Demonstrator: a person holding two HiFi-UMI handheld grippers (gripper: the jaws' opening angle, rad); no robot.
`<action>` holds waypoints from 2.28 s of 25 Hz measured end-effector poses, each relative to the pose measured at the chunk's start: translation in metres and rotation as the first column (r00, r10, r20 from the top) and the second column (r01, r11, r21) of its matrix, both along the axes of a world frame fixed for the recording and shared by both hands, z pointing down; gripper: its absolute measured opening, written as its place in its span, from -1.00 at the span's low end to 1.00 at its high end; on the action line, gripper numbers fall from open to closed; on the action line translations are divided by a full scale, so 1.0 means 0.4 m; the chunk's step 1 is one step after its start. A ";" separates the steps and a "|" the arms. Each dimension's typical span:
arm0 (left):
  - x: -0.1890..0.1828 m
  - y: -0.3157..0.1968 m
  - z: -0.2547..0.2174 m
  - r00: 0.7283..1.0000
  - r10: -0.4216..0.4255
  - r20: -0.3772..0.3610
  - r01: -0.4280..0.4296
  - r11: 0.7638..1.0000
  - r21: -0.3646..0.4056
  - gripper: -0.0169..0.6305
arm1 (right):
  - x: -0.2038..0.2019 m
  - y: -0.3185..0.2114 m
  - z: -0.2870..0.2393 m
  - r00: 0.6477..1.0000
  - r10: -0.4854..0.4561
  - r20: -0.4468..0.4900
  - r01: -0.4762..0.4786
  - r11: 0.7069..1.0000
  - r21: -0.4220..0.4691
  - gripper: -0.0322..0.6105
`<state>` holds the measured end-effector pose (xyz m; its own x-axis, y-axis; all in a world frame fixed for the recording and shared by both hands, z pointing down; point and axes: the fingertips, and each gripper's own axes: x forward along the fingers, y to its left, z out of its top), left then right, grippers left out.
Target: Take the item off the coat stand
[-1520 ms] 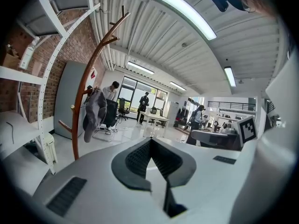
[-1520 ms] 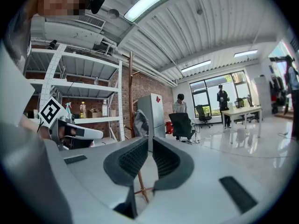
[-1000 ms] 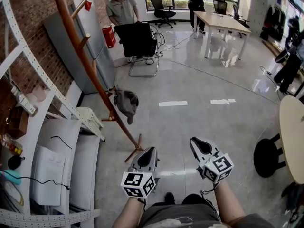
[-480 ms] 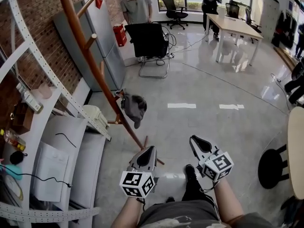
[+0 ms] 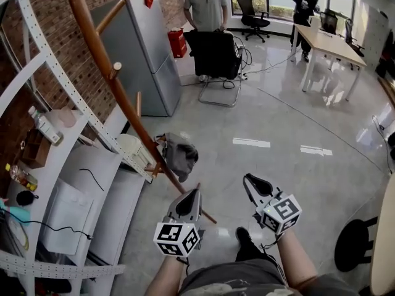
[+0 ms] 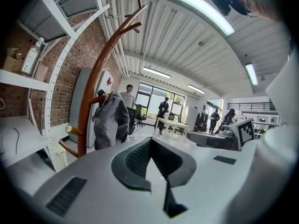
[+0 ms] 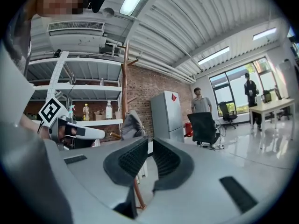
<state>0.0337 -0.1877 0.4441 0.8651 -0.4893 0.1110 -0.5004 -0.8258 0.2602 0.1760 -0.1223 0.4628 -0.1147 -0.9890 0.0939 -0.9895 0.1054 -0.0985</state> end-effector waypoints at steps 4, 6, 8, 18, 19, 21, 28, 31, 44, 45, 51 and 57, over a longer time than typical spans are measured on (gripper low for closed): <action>0.033 -0.053 -0.006 0.998 -0.057 0.002 0.057 0.998 -0.006 -0.93 | 0.038 -0.078 -0.018 0.998 -0.058 -0.003 0.058 0.998 0.007 -0.79; 0.050 -0.076 -0.012 0.996 -0.086 0.003 0.086 0.996 -0.011 -0.93 | 0.053 -0.114 -0.024 0.996 -0.091 -0.008 0.091 0.996 0.002 -0.79; 0.060 -0.093 -0.019 0.994 -0.112 0.008 0.112 0.994 -0.007 -0.93 | 0.059 -0.150 -0.031 0.992 -0.123 -0.017 0.123 0.992 -0.004 -0.79; 0.046 -0.175 -0.037 0.961 -0.276 0.008 0.276 0.961 0.009 -0.93 | 0.004 -0.299 -0.051 0.939 -0.342 -0.035 0.343 0.939 0.014 -0.79; 0.043 -0.180 -0.039 0.957 -0.291 0.009 0.291 0.957 0.015 -0.93 | 0.000 -0.307 -0.051 0.932 -0.362 -0.034 0.362 0.932 0.016 -0.79; 0.037 -0.189 -0.042 0.947 -0.322 0.008 0.321 0.947 0.022 -0.93 | -0.008 -0.323 -0.047 0.917 -0.396 -0.042 0.397 0.918 0.009 -0.79; 0.005 -0.220 -0.054 0.896 -0.444 -0.022 0.445 0.895 0.018 -0.93 | -0.048 -0.375 -0.049 0.841 -0.538 -0.054 0.538 0.843 -0.018 -0.78; -0.005 -0.226 -0.058 0.870 -0.492 -0.028 0.493 0.870 0.029 -0.92 | -0.072 -0.395 -0.047 0.792 -0.607 -0.067 0.607 0.794 -0.028 -0.78; -0.058 -0.217 -0.067 0.809 -0.587 -0.020 0.588 0.808 0.051 -0.93 | -0.155 -0.463 -0.070 0.707 -0.705 -0.063 0.704 0.709 -0.039 -0.78; -0.060 -0.218 -0.065 0.810 -0.586 -0.019 0.586 0.809 0.049 -0.93 | -0.159 -0.463 -0.072 0.709 -0.702 -0.064 0.701 0.712 -0.042 -0.78; -0.073 -0.243 -0.051 0.826 -0.564 0.000 0.564 0.825 0.036 -0.93 | -0.172 -0.482 -0.062 0.726 -0.687 -0.043 0.684 0.727 -0.058 -0.78; -0.084 -0.270 -0.063 0.834 -0.552 0.002 0.551 0.834 0.038 -0.92 | -0.189 -0.499 -0.077 0.717 -0.695 -0.057 0.692 0.719 -0.064 -0.60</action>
<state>0.0001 -0.2956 0.4188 0.4493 -0.8884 0.0941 -0.8784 -0.4202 0.2277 0.1004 -0.3221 0.4321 -0.7584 -0.6309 0.1637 -0.6449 0.7628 -0.0480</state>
